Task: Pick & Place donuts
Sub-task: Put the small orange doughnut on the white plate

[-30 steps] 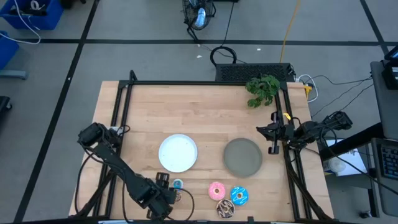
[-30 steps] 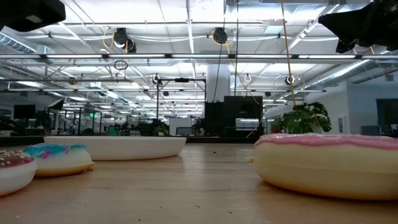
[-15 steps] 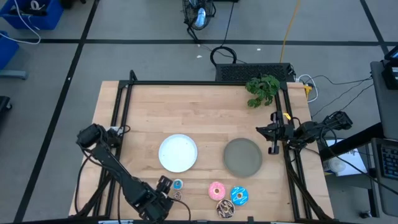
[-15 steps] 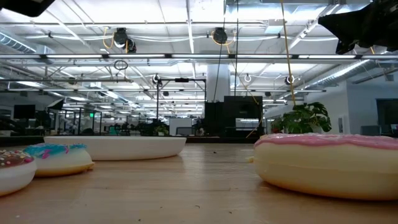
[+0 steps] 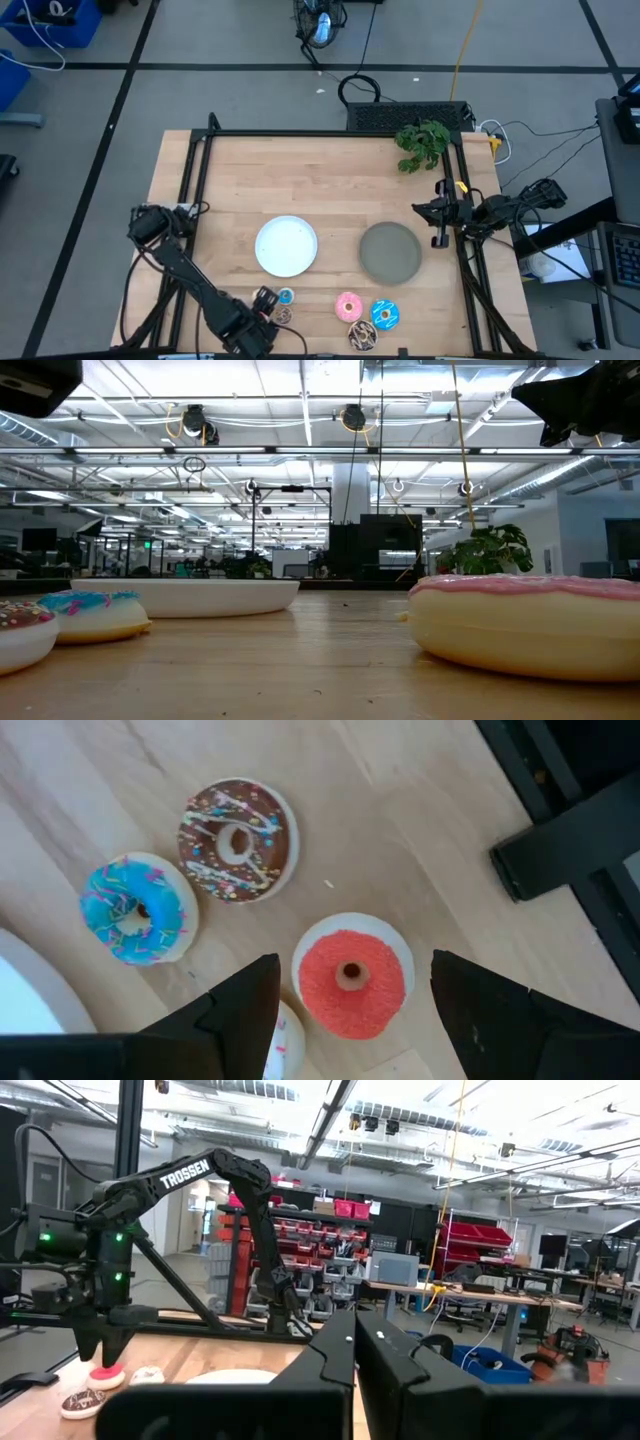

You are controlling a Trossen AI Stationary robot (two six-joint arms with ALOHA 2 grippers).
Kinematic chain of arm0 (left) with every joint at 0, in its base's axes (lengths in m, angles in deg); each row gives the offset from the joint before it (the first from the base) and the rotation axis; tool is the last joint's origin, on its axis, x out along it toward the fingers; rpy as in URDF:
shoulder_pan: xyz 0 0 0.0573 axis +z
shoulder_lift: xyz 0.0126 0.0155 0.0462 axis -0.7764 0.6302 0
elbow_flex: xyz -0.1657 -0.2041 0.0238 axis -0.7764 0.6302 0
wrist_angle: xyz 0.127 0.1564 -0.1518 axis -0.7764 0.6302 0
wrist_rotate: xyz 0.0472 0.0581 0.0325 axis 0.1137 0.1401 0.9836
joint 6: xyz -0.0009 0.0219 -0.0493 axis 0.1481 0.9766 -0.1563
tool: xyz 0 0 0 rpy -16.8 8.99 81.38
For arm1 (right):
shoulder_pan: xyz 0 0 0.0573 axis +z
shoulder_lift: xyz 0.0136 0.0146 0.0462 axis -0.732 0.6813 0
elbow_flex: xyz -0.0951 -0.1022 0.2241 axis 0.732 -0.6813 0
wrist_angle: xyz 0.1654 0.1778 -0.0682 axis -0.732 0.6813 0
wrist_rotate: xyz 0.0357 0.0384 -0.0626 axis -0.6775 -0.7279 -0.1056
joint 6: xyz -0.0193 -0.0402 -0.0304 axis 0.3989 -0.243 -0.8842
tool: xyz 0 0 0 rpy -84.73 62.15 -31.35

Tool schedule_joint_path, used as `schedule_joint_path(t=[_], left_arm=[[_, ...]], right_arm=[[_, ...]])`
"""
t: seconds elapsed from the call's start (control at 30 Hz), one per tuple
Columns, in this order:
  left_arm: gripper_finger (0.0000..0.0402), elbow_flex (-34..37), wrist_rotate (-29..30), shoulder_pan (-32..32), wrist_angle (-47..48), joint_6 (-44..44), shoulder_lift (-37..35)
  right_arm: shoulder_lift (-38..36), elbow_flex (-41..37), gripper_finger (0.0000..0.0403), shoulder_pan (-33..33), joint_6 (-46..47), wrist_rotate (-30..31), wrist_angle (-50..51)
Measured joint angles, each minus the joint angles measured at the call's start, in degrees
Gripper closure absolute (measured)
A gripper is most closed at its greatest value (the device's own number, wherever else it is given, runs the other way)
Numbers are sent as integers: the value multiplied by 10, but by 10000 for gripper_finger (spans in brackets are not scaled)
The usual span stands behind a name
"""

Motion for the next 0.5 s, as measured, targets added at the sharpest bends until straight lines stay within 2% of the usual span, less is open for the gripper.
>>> schedule_joint_path(t=[0.5], left_arm=[[144,31,11,0,-7,26,0]], right_arm=[[0,0,403,0,0,0,0]])
